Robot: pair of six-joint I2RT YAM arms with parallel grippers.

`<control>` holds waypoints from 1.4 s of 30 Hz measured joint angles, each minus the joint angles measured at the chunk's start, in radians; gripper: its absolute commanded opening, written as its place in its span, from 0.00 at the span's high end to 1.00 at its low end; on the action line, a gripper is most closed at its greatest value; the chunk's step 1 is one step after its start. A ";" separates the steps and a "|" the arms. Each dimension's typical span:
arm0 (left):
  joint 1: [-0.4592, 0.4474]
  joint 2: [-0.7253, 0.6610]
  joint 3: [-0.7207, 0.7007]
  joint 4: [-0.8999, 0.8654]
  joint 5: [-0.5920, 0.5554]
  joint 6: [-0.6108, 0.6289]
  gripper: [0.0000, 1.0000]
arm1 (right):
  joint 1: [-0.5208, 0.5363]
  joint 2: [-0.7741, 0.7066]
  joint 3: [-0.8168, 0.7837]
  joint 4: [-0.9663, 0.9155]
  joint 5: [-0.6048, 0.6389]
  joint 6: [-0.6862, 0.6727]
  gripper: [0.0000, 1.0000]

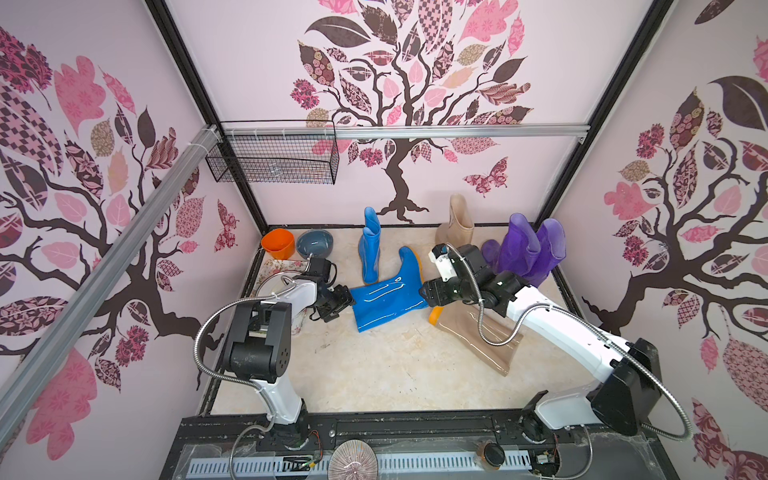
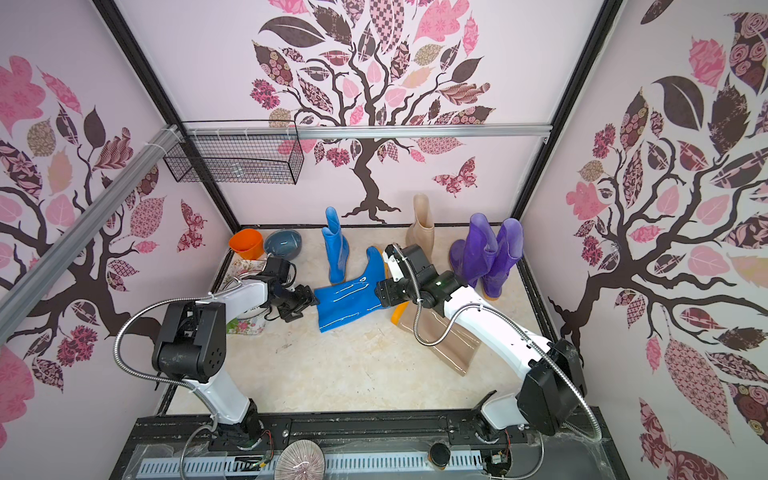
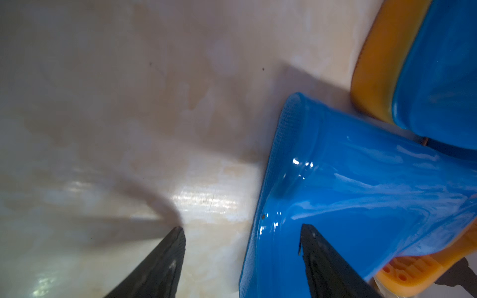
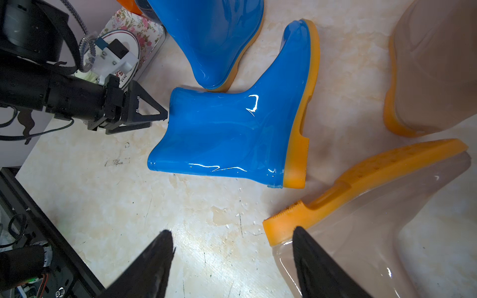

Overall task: Match and arrange rain boots in pairs
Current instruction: Adjust the rain boot at the center of the board.

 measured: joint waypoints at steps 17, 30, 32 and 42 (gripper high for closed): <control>0.000 0.127 0.103 0.084 0.062 0.090 0.56 | 0.000 -0.002 -0.048 -0.006 0.026 0.003 0.24; 0.006 0.130 0.103 0.108 0.099 0.082 0.83 | 0.000 -0.001 -0.048 -0.003 0.025 0.004 0.25; 0.006 0.129 0.102 0.117 0.102 0.079 0.87 | 0.000 -0.001 -0.048 -0.002 0.025 0.005 0.25; 0.003 0.067 0.079 0.159 0.149 0.065 1.00 | 0.000 -0.002 -0.054 0.010 0.028 0.011 0.25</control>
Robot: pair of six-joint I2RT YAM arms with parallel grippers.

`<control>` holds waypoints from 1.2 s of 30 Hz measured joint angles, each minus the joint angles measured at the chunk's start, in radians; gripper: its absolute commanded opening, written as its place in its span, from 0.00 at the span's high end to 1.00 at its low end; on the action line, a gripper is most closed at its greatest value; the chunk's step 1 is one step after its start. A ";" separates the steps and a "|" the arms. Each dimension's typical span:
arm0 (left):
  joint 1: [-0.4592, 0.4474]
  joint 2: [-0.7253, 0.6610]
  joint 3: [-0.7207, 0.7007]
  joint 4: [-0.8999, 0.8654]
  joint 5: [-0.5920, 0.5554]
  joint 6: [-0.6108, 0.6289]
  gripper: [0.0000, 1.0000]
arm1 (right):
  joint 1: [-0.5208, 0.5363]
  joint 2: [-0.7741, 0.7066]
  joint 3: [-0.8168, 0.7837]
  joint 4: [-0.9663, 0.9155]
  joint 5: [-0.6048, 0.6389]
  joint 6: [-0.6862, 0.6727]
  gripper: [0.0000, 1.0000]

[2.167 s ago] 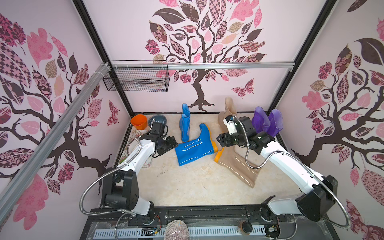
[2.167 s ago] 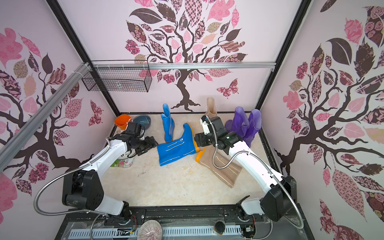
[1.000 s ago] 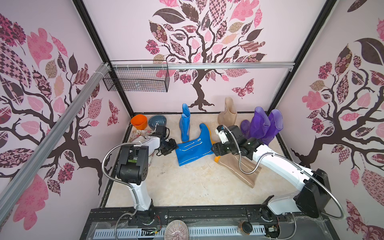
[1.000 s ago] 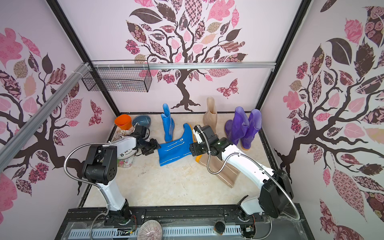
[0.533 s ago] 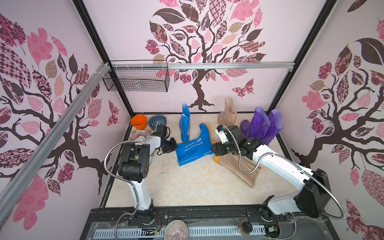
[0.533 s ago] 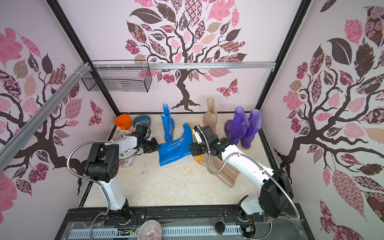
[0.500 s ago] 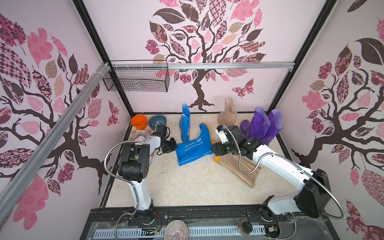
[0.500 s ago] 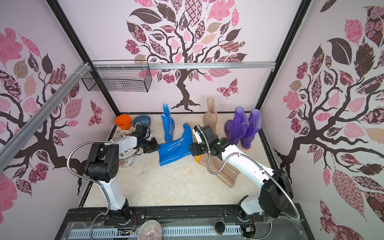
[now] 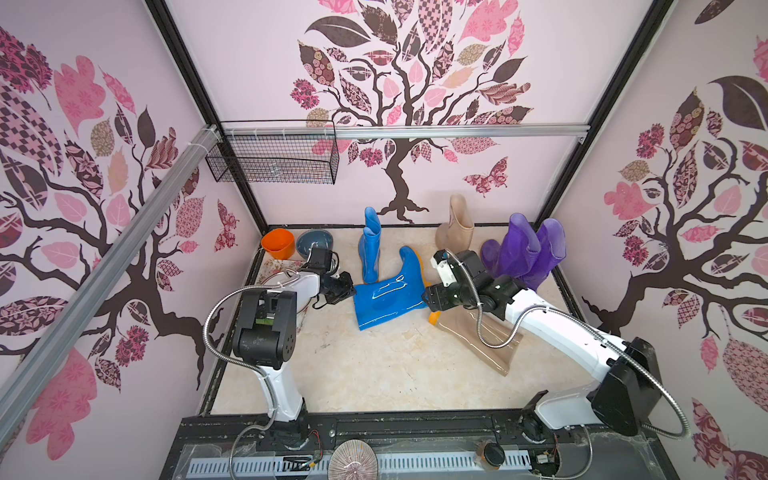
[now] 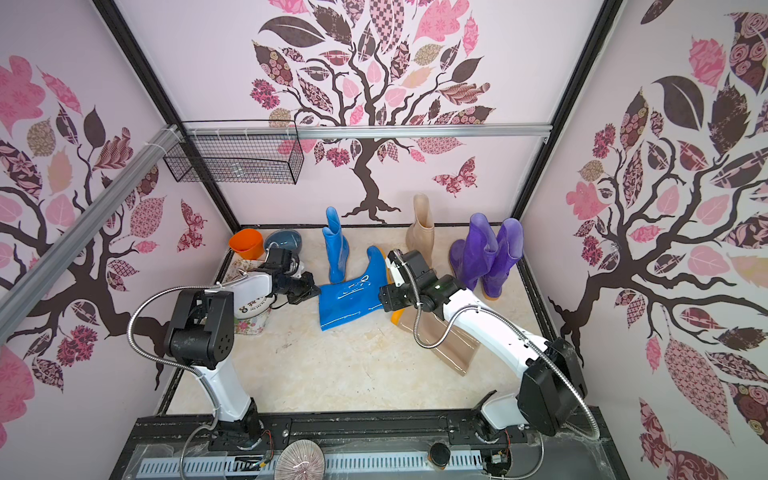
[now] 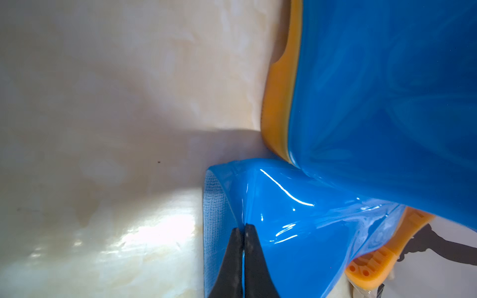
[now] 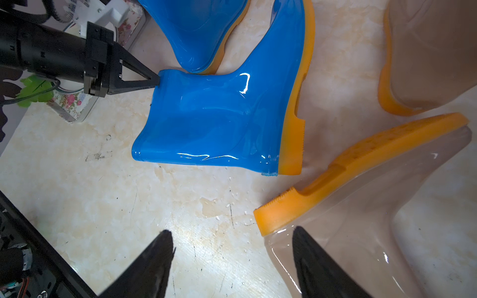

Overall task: Match and arrange rain boots in pairs
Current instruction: Adjust the rain boot at the center of the board.

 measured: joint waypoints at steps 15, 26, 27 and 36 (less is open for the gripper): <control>-0.025 -0.158 -0.061 0.016 0.017 -0.039 1.00 | 0.064 -0.095 -0.194 0.183 -0.019 -0.092 0.18; -0.116 -0.354 -0.059 0.014 0.009 -0.110 1.00 | 0.299 -0.216 -0.428 0.494 0.079 -0.404 0.02; -0.125 -0.360 -0.056 0.011 0.005 -0.116 1.00 | 0.315 -0.229 -0.450 0.529 0.095 -0.436 0.01; -0.163 -0.364 0.042 -0.021 -0.005 -0.147 1.00 | 0.341 -0.248 -0.505 0.690 0.212 -0.671 0.00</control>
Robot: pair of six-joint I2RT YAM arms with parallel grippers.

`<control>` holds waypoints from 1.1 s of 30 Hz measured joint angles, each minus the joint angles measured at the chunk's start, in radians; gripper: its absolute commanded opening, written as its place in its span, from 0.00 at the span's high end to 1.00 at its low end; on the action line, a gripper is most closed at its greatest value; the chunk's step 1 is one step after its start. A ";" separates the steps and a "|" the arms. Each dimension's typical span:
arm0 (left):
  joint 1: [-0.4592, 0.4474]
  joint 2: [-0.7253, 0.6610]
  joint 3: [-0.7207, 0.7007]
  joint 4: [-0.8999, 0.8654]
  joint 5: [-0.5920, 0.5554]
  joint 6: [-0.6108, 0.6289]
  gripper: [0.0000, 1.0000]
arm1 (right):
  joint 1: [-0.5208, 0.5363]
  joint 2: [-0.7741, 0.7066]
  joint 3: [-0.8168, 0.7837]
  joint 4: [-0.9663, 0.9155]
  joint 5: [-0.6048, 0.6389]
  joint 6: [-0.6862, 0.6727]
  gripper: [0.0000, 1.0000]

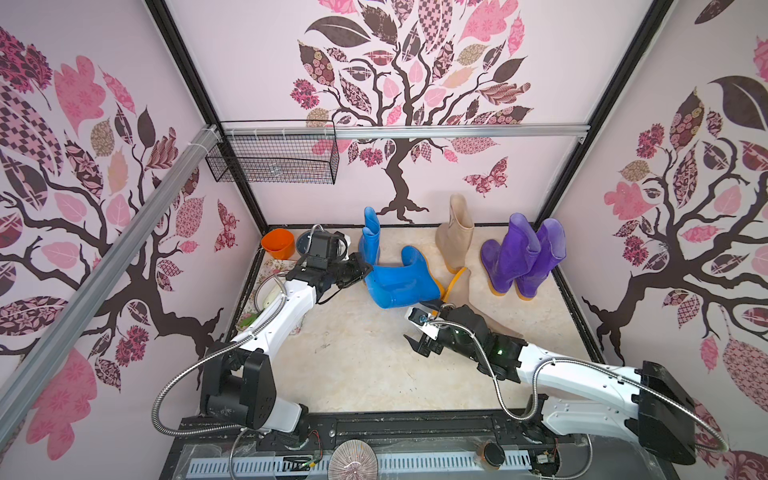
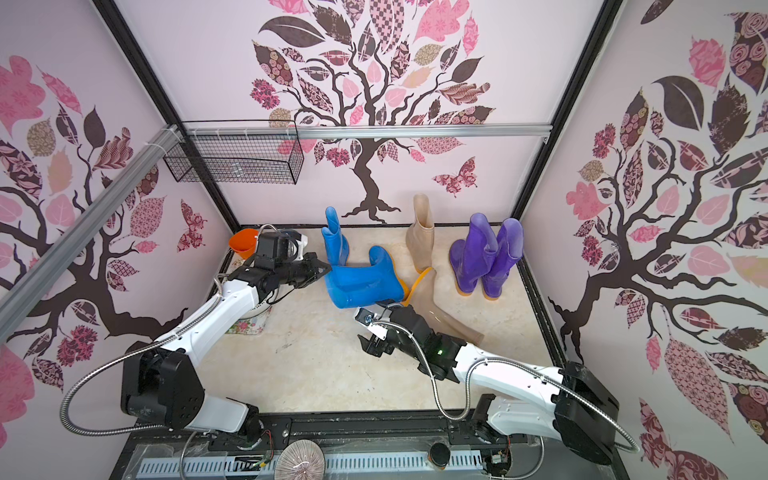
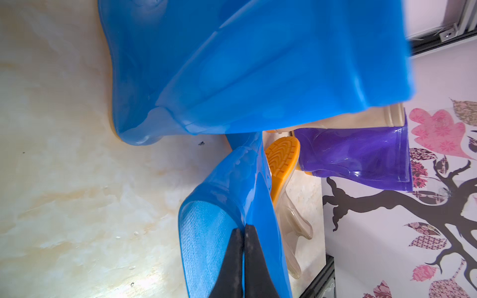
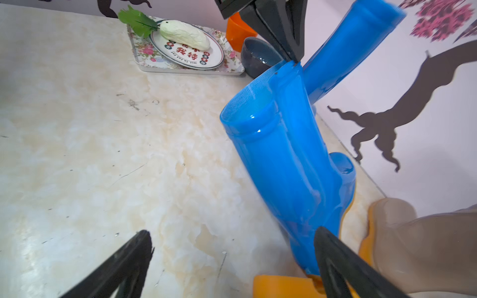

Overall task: Match and arrange rain boots in pairs
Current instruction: Adjust the rain boot at the center of the board.

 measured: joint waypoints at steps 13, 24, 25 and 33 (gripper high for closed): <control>-0.021 0.000 0.031 -0.007 0.016 -0.036 1.00 | 0.000 0.133 0.087 0.085 0.061 -0.075 0.02; -0.033 0.001 0.086 -0.026 0.023 -0.042 1.00 | 0.000 0.292 0.115 0.145 0.091 -0.100 0.11; -0.033 0.001 0.086 -0.026 0.023 -0.043 1.00 | 0.000 0.304 0.125 0.150 0.106 -0.097 0.13; -0.037 0.001 0.091 -0.041 0.023 -0.045 1.00 | 0.000 0.325 0.188 0.222 0.212 -0.001 0.44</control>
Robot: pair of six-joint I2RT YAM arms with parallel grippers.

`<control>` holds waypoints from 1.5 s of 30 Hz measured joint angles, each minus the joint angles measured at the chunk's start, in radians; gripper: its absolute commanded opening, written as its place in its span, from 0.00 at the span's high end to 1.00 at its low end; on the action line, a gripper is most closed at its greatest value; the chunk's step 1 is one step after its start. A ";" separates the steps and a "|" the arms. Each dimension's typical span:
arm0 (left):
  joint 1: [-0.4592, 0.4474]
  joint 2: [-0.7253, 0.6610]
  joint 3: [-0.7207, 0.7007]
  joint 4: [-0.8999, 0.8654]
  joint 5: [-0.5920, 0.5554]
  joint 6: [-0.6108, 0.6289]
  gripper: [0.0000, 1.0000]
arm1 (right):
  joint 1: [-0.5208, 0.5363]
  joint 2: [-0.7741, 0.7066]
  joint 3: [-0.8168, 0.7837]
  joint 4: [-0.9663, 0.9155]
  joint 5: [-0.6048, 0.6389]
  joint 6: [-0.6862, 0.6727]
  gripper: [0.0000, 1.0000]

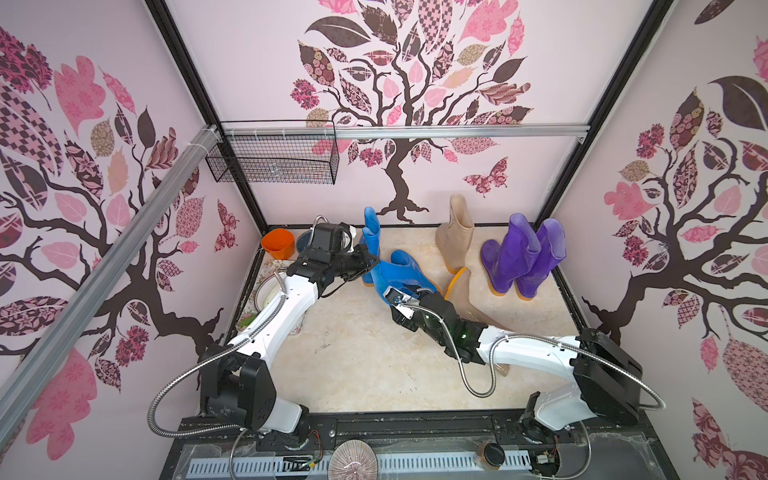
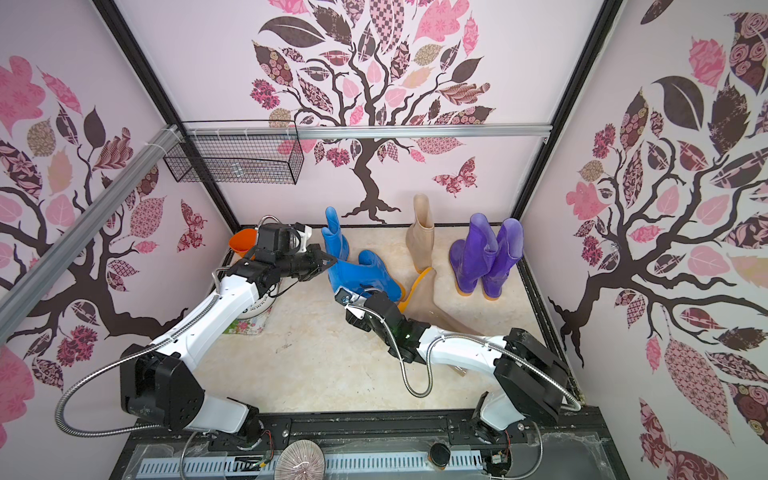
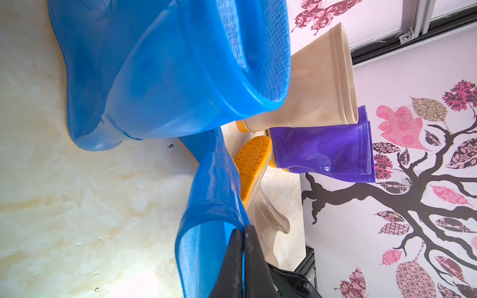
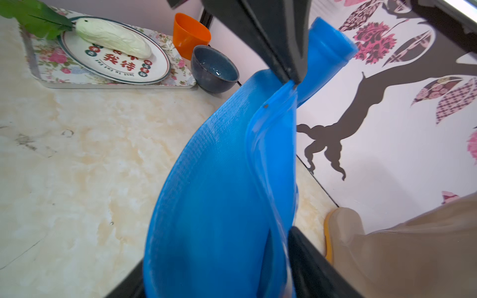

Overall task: Match and arrange rain boots in pairs
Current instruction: Adjust the rain boot at the center of the board.

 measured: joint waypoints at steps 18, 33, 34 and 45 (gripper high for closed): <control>-0.003 0.019 0.154 -0.081 0.018 0.072 0.45 | 0.000 -0.005 0.026 -0.056 0.018 0.093 1.00; -0.003 -0.259 0.228 -0.187 -0.259 0.332 0.29 | -0.084 -0.063 0.259 -0.371 0.038 0.363 1.00; -0.003 -0.261 0.227 -0.193 -0.273 0.341 0.29 | -0.092 -0.063 0.278 -0.392 0.032 0.378 1.00; -0.003 -0.294 0.182 -0.245 -0.383 0.404 0.28 | -0.109 -0.059 0.364 -0.530 -0.023 0.472 1.00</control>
